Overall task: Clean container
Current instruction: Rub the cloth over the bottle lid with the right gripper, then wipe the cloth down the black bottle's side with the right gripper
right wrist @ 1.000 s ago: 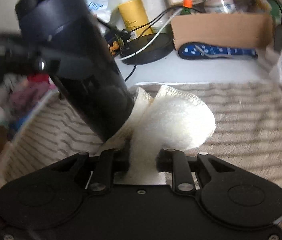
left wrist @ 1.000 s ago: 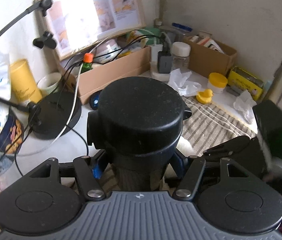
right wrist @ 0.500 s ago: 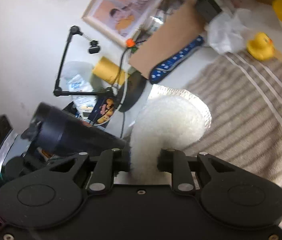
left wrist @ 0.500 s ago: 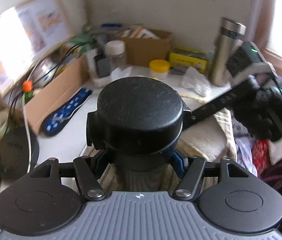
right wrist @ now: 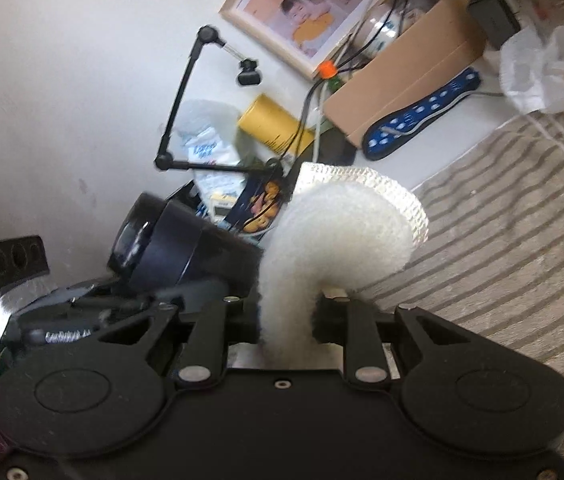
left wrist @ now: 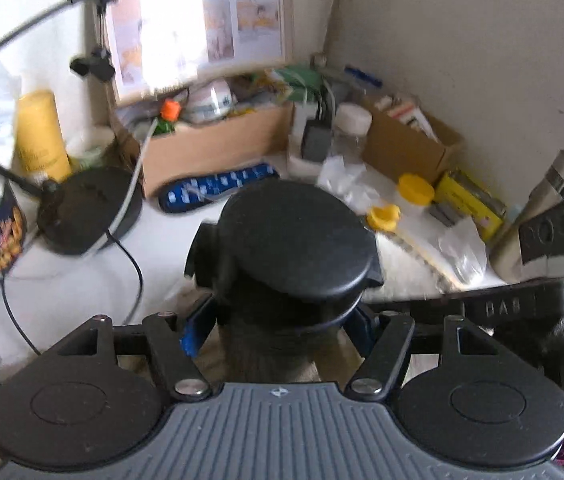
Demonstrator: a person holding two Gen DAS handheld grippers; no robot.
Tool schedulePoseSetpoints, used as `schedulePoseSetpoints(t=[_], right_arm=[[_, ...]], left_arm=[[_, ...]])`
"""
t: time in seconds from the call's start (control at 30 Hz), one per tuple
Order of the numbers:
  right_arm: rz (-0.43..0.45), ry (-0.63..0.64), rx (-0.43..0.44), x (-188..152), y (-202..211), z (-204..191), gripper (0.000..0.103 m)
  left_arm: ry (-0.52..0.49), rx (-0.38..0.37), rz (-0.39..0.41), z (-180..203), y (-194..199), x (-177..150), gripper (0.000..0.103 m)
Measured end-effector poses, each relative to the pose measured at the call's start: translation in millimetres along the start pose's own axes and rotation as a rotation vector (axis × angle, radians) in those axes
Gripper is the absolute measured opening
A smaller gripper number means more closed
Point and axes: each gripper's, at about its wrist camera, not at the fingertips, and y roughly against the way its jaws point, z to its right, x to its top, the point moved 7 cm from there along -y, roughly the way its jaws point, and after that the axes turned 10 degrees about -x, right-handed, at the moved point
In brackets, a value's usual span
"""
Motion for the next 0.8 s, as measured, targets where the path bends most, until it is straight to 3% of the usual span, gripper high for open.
schedulePoseSetpoints(t=[0.1,0.23,0.33,0.53,0.6,0.8], right_arm=[[-0.005,0.015,-0.002,1,2,-1,0.02],[0.022,-0.042,0.036,12,15,4,0.02],[0.066,-0.133,0.15,29,27,0,0.02],[0.135,-0.229,0.412,61,44,-27,0.02],[0.108,-0.249,0.423,59,35,-26,0.02],[0.039,-0.315,0.325,36,8,-2,0.02]], left_arm=[[-0.078,-0.04,-0.001,-2,-2,2,0.064],[-0.251,-0.188,-0.002,1,-4,1,0.064],[-0.307,-0.254,-0.022,-3,-4,3,0.064],[-0.311,-0.26,-0.013,-1,-5,1,0.065],[-0.308,-0.254,-0.005,0,-4,-1,0.065],[-0.299,-0.222,-0.022,3,-5,0,0.065]])
